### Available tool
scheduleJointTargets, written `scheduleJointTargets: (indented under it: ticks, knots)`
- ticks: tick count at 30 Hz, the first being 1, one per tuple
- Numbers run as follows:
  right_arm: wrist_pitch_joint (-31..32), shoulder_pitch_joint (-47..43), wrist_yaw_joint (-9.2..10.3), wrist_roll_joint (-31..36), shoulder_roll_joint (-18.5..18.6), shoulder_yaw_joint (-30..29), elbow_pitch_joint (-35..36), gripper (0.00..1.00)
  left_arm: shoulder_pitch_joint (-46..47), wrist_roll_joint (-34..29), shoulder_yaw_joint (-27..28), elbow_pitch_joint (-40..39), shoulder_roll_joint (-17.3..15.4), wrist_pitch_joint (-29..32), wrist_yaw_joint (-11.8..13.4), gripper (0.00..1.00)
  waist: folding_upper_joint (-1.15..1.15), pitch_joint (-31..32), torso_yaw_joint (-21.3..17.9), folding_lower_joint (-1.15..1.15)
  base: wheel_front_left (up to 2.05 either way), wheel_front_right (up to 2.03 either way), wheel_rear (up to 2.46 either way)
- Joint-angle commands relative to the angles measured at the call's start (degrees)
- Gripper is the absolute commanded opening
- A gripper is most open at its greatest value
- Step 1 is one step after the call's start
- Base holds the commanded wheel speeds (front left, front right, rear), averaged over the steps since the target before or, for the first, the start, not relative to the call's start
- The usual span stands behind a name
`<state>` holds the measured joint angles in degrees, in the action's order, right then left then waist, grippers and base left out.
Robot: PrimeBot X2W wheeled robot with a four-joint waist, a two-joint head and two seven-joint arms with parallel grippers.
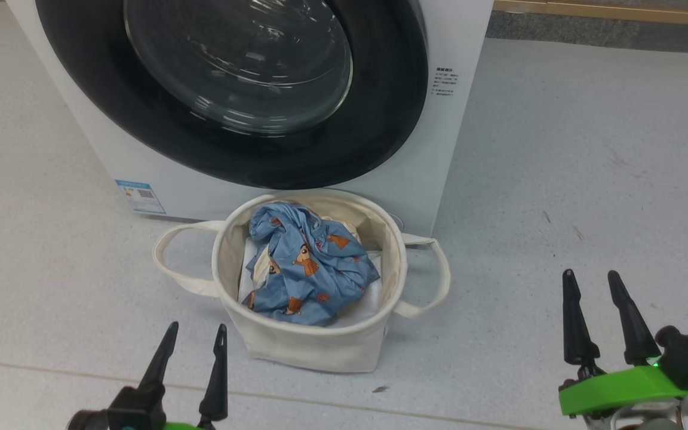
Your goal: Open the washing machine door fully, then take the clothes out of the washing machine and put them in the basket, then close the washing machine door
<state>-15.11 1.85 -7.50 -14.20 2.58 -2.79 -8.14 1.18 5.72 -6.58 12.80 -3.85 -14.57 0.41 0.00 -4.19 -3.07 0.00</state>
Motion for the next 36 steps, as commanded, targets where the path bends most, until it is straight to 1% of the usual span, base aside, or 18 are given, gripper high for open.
scheduleJointTargets:
  ticks: [1, 14, 36]
  knots:
    - [0.1, 1.6, 0.01, 0.4, 0.3, 1.2, 1.7, 1.0, 1.8, -0.5, 1.9, -1.6, 0.0, -0.4, -0.3, 1.0, 0.0, 0.1, 0.0, 0.0, 0.0, 0.0, 0.0]
    - [0.1, 1.8, 0.01, 0.1, 0.3, 1.1, 2.0, 1.0, 1.9, -0.8, 2.2, -1.7, 0.1, -0.4, -0.1, 1.0, 0.0, -0.4, -0.1, 0.0, 0.0, 0.0, 0.0]
    - [0.1, 1.4, 0.01, 0.0, 0.3, 1.4, 1.5, 1.0, 1.2, -0.8, 2.9, -1.6, 0.2, -0.4, -0.3, 1.0, 0.0, 0.9, 0.0, 0.0, 0.0, 0.0, 0.0]
